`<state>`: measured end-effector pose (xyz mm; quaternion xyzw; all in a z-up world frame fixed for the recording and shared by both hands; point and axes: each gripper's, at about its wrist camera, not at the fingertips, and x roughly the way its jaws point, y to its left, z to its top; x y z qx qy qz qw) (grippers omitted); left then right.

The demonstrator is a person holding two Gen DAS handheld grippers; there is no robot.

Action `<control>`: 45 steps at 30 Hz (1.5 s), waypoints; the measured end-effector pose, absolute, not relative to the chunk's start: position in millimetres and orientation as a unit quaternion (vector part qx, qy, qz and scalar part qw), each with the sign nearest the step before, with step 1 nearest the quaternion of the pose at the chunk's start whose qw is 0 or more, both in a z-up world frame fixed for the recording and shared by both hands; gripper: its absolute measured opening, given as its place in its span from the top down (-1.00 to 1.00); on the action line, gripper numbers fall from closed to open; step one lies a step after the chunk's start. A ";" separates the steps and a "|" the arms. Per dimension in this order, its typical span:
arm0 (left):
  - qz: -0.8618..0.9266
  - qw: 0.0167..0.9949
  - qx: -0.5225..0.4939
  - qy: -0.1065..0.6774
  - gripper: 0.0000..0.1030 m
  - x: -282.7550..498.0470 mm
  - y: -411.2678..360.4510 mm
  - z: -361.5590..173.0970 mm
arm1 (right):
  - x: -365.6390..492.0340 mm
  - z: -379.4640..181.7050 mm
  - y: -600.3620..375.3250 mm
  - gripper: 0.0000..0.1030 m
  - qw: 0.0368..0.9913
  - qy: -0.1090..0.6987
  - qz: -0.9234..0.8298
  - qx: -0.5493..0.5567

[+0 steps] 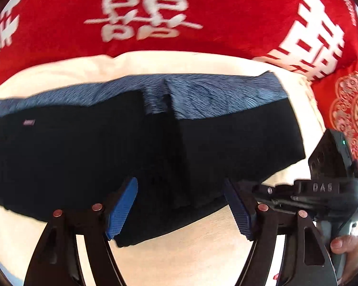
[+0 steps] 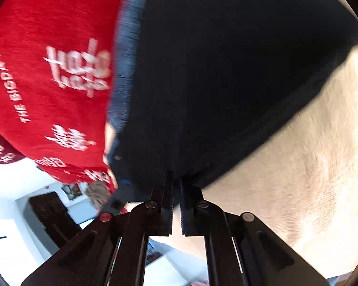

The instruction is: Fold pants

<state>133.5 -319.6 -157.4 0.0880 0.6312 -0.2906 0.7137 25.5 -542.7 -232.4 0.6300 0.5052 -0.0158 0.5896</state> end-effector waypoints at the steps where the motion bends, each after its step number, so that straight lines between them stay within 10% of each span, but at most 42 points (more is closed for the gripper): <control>1: -0.286 0.718 0.091 0.628 -0.46 134.2 -318.0 -156.0 | 27.5 -231.1 -538.0 0.91 0.587 0.525 -0.004 0.617; 8: -0.289 0.746 0.110 0.590 -0.46 156.1 -346.7 -125.3 | 34.3 -143.0 -568.1 0.35 0.709 0.546 -0.020 0.446; 13: -0.297 0.751 0.119 0.578 -0.46 175.1 -407.1 -135.7 | 73.0 -121.7 -640.8 0.73 0.755 0.522 -0.099 0.384; 27: -0.246 0.740 0.144 0.610 -0.47 148.5 -384.2 -188.1 | 98.4 -161.7 -608.3 0.73 0.749 0.594 -0.046 0.291; 34: -0.167 0.750 0.094 0.633 -0.47 143.0 -335.1 -169.2 | 95.8 -148.7 -580.8 0.11 0.745 0.615 0.010 0.258; 45: -0.114 0.757 0.073 0.639 -0.47 134.2 -263.0 -158.0 | 130.0 -140.6 -490.4 0.10 0.748 0.633 0.038 0.198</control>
